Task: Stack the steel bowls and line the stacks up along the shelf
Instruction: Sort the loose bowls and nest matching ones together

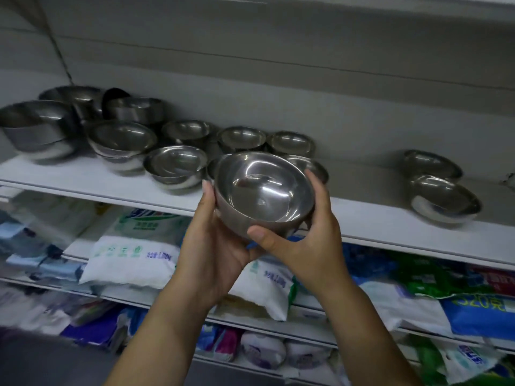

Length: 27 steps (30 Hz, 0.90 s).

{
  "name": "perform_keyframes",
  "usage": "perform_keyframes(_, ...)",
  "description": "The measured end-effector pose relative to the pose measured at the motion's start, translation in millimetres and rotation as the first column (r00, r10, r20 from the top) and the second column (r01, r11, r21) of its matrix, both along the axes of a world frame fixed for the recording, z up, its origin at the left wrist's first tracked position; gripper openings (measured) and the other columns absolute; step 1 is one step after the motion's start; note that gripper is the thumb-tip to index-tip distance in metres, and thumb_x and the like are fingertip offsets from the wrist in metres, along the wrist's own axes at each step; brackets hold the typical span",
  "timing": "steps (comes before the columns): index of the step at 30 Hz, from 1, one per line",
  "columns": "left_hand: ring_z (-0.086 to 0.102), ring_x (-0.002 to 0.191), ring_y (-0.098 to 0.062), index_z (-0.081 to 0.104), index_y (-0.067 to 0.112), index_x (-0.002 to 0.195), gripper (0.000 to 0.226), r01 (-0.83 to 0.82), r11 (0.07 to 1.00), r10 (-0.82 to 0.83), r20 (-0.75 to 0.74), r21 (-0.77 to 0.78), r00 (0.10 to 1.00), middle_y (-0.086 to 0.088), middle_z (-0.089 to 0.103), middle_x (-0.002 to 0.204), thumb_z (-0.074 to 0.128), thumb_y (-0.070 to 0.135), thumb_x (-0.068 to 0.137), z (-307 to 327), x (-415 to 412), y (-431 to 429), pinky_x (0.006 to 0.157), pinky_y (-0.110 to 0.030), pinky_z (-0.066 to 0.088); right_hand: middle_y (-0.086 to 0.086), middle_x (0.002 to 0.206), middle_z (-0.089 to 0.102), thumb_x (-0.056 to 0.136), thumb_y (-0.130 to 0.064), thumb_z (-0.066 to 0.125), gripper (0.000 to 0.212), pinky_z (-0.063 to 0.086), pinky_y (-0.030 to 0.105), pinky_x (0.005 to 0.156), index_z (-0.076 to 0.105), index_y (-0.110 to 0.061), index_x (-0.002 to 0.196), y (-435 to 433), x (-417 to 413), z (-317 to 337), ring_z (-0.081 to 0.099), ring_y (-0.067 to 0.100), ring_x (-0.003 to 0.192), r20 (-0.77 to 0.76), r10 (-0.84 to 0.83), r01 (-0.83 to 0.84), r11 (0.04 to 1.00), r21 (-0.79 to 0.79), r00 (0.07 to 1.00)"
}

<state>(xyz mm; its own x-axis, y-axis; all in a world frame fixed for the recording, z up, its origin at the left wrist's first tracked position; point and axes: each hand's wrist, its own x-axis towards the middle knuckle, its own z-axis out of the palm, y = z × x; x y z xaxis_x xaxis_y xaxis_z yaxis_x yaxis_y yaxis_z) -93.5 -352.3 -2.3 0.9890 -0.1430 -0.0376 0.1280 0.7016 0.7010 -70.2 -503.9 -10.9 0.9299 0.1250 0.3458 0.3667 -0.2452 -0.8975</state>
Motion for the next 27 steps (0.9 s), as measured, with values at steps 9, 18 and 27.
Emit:
perform_keyframes(9,0.065,0.120,-0.040,0.060,0.013,0.135,0.074,-0.249,0.968,0.247,-0.100,-0.010,0.964,-0.020,0.067,0.130,0.038,0.070,0.094,-3.3,-29.3,158.5,0.095,-0.052,0.054,-0.030,0.155,0.032,0.048,-0.088,0.071,0.132,0.035,0.021,0.112,0.012,-0.043,0.157,156.0,-9.3,-3.2,0.034,-0.007,0.141,-0.080,0.209,-0.215,0.974,-0.073,0.975)
perform_keyframes(18,0.067,0.117,-0.037,0.064,0.024,0.132,0.061,-0.516,0.854,0.521,-0.114,0.073,0.846,-0.014,0.070,0.127,0.046,0.068,0.094,-11.1,-35.2,307.8,0.099,-0.060,0.051,-0.028,0.145,0.045,0.075,-0.071,0.062,0.073,0.041,0.026,0.107,0.049,-0.041,0.139,289.5,12.9,5.9,0.047,-0.001,0.130,0.040,0.137,-0.134,0.989,-0.062,0.990)
perform_keyframes(27,0.070,0.112,-0.035,0.061,0.029,0.135,0.062,-0.543,0.837,0.547,-0.145,0.067,0.825,-0.011,0.071,0.127,0.042,0.070,0.093,-21.3,-39.1,388.3,0.090,-0.055,0.057,-0.014,0.140,0.054,0.093,-0.043,0.068,0.039,0.041,0.032,0.114,0.066,-0.028,0.129,385.8,66.4,17.9,0.050,0.001,0.130,0.110,0.214,-0.183,0.954,-0.235,0.971)
